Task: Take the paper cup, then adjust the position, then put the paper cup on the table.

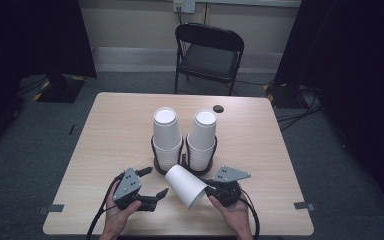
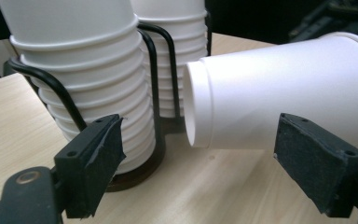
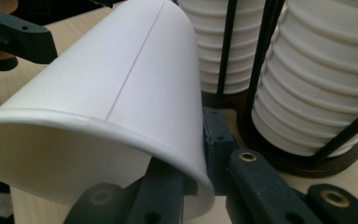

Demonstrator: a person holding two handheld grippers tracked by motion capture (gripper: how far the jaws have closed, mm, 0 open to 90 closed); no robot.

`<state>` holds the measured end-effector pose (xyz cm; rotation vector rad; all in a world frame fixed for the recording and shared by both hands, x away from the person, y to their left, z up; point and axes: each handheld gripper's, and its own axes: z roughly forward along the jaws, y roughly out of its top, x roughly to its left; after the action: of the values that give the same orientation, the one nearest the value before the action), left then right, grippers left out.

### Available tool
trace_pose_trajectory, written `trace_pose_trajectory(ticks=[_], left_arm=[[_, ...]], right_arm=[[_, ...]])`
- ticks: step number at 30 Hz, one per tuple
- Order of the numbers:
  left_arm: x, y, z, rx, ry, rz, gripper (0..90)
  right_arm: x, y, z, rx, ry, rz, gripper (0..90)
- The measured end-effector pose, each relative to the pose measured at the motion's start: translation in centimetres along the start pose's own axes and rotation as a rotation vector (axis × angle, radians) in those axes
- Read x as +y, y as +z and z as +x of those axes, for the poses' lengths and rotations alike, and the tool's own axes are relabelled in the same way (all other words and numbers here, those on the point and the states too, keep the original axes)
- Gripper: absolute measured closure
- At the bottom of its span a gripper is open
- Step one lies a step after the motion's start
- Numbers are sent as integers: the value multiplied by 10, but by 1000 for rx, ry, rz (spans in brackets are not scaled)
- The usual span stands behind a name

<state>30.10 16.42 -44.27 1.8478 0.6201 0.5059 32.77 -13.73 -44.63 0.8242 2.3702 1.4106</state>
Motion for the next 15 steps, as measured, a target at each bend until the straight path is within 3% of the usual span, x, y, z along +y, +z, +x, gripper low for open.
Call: trace_pose_trajectory(ticks=[4, 15], left_arm=[[-1, 1, -5, 5, 35, 26, 154], [-2, 7, -12, -53, 123, 73, 155]], right_arm=[[7, 2, -3, 20, 2, 70, 860], [21, 7, -6, 76, -24, 176, 860]])
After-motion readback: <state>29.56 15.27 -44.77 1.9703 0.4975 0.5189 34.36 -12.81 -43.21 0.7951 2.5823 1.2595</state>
